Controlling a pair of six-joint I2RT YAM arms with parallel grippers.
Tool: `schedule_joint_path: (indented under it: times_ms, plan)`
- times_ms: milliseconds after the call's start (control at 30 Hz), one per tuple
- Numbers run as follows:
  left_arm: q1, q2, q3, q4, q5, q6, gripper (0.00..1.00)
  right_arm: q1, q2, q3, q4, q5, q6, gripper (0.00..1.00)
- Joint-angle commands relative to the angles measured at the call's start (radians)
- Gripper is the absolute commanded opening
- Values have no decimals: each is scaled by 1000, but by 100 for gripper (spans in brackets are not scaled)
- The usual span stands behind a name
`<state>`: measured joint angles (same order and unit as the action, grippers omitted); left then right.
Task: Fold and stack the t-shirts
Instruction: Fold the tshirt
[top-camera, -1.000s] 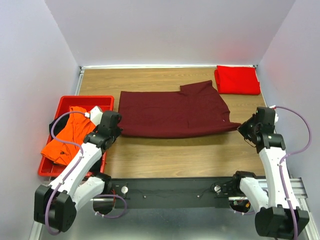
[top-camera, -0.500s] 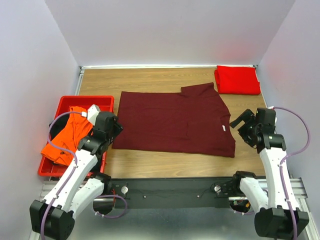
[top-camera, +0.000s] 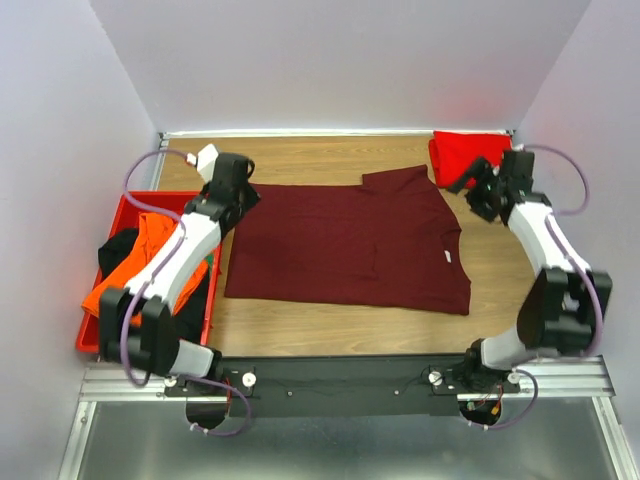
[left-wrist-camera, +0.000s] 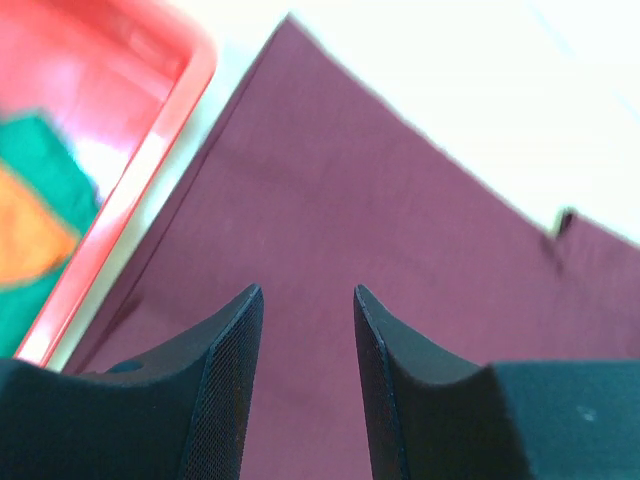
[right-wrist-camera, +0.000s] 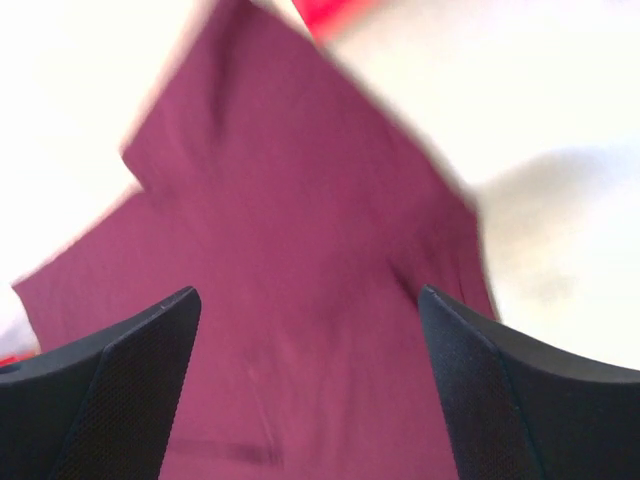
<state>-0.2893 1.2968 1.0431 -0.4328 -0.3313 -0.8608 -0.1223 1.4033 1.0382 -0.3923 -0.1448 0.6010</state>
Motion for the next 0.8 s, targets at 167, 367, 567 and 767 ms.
schedule_joint_path:
  times_ms: [167,367,567,767]
  plan:
    - [67,422,357,17,-74,109,47,27,456,364,161,-15,-142,72]
    - [84,668,569,-12,-71,157,44,59,670,591,162,-42,-201,60]
    - [88,846,745,-57,-83,170,44,110,772,695,162,-42,-262,60]
    - [91,912,796,-90,-121,154,43,119,836,755,162,-36,-300,61]
